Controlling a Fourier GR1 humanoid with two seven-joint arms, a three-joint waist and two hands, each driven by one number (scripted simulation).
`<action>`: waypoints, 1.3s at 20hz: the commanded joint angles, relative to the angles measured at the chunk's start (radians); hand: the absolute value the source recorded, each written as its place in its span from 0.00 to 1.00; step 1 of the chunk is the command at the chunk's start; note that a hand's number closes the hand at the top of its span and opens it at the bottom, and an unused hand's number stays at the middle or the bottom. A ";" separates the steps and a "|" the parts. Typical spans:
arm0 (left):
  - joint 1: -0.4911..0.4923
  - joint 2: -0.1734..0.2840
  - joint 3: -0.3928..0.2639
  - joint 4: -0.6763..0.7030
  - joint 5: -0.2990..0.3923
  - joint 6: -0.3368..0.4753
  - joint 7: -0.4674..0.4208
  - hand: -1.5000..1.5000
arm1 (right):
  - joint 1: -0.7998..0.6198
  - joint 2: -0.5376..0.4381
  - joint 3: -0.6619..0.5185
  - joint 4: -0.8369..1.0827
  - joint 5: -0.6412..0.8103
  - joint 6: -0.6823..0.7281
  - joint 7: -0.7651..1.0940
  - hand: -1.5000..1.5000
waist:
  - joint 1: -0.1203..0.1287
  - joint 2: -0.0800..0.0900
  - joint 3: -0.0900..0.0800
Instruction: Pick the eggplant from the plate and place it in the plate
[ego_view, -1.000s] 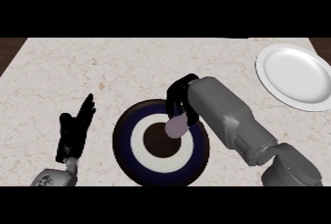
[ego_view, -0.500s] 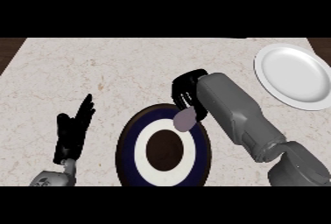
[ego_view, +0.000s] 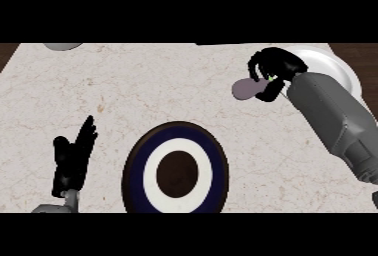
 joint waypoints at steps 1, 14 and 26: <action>0.003 0.018 0.003 -0.020 0.001 -0.014 0.022 0.50 | 0.049 -0.113 -0.093 -0.099 -0.063 -0.142 -0.058 1.00 | -0.005 -0.006 -0.002; -0.002 -0.018 -0.014 -0.030 -0.030 -0.014 0.023 0.50 | 0.258 -0.327 -0.295 -0.402 -0.153 -0.281 0.166 1.00 | 0.041 0.010 -0.003; -0.050 -0.066 -0.014 0.023 -0.056 -0.036 -0.004 0.50 | 0.139 -0.323 -0.401 0.023 -0.037 -0.288 -0.017 1.00 | 0.086 0.028 -0.001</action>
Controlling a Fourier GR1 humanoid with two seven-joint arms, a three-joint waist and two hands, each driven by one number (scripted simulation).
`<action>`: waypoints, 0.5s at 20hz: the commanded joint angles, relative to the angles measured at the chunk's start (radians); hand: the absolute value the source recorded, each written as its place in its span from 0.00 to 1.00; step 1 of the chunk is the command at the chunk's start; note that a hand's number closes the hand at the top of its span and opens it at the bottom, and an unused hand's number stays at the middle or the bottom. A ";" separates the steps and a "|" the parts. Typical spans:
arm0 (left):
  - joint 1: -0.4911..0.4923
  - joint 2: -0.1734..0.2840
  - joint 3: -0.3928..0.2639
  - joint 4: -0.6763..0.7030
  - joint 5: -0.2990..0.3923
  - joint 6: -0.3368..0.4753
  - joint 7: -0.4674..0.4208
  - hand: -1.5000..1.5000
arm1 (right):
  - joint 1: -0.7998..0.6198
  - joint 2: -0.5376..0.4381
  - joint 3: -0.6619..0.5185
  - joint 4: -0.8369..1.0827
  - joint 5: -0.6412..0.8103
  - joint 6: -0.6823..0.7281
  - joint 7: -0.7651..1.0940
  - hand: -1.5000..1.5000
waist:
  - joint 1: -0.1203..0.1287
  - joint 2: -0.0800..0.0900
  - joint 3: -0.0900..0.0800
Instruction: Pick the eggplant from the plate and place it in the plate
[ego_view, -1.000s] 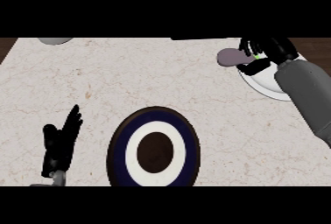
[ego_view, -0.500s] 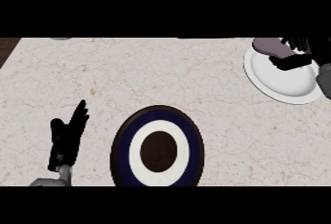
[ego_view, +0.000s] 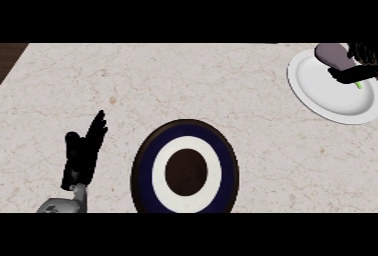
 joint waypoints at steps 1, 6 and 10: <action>-0.043 -0.002 0.023 0.032 0.006 -0.014 0.003 0.50 | -0.038 -0.007 -0.007 0.125 0.048 0.022 -0.046 1.00 | 0.008 0.004 0.000; 0.005 -0.017 -0.021 -0.020 -0.008 -0.022 -0.015 0.50 | -0.016 -0.003 0.014 0.245 0.077 0.083 -0.074 1.00 | 0.040 0.015 0.002; -0.057 -0.022 -0.008 0.001 -0.025 0.004 0.014 0.50 | -0.035 -0.050 0.024 0.289 0.082 0.290 -0.119 1.00 | 0.038 0.019 0.003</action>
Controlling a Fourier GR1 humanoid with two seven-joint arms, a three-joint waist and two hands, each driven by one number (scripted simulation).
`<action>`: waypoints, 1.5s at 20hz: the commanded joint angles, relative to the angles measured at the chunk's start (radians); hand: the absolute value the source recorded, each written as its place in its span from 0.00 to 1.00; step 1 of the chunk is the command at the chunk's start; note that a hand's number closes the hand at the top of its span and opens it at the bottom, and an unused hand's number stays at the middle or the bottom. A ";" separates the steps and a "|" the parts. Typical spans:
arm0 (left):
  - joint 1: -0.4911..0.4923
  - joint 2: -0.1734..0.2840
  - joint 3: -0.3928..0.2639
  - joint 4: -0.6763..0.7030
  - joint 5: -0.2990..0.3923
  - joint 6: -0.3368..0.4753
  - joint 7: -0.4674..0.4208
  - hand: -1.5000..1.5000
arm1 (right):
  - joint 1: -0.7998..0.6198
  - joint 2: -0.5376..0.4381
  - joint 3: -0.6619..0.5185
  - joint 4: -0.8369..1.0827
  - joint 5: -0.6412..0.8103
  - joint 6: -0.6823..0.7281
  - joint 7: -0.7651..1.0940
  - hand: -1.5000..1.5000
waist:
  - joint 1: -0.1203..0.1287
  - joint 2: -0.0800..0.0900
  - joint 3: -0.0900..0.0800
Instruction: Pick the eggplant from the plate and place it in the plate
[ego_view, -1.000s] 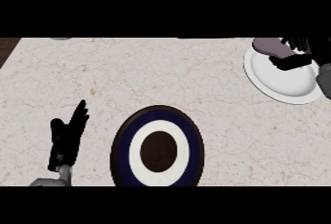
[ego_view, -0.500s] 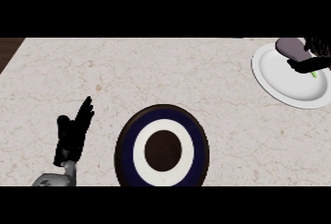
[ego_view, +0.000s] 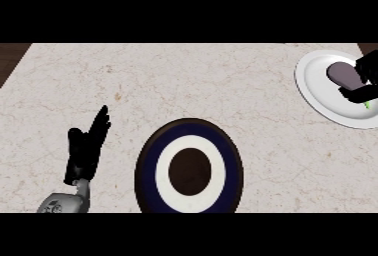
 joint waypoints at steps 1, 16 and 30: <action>-0.021 0.006 0.007 0.006 0.015 -0.023 0.017 0.50 | -0.003 -0.005 0.041 0.076 0.046 0.129 0.006 1.00 | 0.018 0.009 0.001; -0.001 0.006 0.008 -0.023 0.003 -0.017 0.018 0.50 | -0.027 -0.061 -0.270 0.102 -0.256 0.388 -0.312 0.00 | -0.001 0.005 0.006; -0.002 -0.013 0.004 -0.001 -0.016 -0.010 -0.001 0.50 | 0.089 -0.102 -0.344 0.082 -0.331 0.640 -0.365 0.00 | 0.007 0.008 0.004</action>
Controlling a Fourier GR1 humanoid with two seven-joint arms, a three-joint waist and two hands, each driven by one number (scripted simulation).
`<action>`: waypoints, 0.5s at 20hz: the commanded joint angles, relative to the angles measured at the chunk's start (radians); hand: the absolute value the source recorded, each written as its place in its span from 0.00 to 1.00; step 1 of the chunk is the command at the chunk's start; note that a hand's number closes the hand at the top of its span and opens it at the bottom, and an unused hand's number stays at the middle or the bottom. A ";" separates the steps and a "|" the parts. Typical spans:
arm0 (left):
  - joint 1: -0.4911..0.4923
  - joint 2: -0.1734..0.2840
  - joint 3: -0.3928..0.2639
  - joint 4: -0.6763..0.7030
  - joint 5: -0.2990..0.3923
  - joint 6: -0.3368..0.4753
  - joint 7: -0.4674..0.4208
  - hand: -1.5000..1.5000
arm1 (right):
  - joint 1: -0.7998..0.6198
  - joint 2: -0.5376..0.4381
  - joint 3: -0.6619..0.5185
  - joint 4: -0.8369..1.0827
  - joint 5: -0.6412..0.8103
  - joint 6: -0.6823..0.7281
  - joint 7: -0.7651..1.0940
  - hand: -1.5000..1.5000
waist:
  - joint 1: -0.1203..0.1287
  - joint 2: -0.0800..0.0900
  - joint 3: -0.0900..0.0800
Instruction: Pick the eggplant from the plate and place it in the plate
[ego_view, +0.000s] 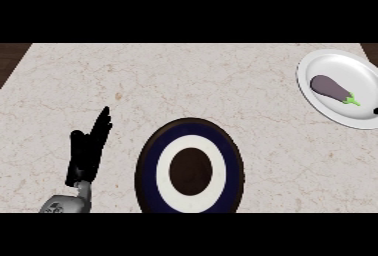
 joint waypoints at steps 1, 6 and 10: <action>-0.006 0.012 0.018 0.005 0.018 -0.018 0.011 0.50 | 0.038 -0.017 -0.014 -0.024 -0.014 0.115 -0.090 0.00 | 0.003 0.002 0.001; 0.011 -0.014 -0.004 -0.041 -0.004 0.015 0.037 0.50 | 0.103 0.040 -0.013 -0.053 -0.009 0.035 -0.141 0.00 | 0.003 -0.003 0.001; 0.011 0.030 0.035 -0.009 0.035 -0.053 -0.014 0.50 | 0.080 0.037 -0.007 -0.045 0.003 0.009 -0.075 0.00 | 0.007 -0.001 -0.001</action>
